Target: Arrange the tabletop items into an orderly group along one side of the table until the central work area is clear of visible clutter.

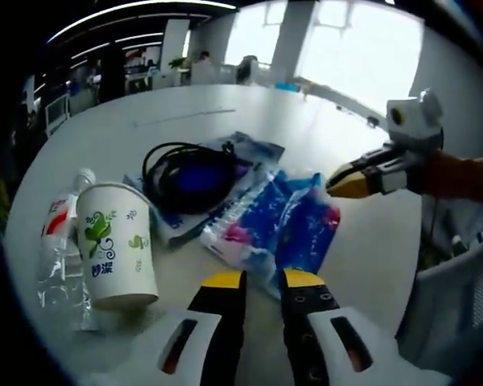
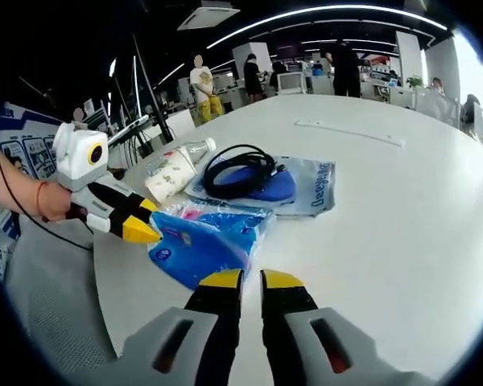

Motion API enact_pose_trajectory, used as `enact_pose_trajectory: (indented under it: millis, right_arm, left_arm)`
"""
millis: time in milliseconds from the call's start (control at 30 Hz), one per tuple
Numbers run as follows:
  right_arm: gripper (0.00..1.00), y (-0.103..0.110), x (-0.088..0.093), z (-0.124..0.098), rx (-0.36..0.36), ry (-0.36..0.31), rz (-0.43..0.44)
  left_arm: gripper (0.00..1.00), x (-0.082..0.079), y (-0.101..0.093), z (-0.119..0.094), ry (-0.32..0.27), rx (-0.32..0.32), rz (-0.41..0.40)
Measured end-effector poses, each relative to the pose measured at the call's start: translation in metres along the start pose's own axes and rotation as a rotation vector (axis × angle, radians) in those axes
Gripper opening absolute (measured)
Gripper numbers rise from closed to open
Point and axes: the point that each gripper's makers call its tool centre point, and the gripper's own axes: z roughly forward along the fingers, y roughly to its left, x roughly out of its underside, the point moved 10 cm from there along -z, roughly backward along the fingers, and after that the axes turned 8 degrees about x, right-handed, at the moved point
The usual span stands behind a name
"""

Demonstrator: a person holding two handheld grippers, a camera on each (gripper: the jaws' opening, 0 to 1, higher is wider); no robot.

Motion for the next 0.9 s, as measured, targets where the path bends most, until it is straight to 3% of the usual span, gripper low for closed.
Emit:
enact_pose_trajectory:
  millis: [567,900]
  right_arm:
    - [0.00,0.0008,0.0000,0.0015,0.005,-0.003,-0.023]
    - [0.00,0.0020,-0.0010,-0.0007,-0.006,-0.017,-0.009]
  left_arm:
    - [0.00,-0.0014,0.0006,-0.0001,0.011,-0.006,0.009]
    - [0.00,-0.0014,0.0009,-0.0007,0.009,-0.009,0.028]
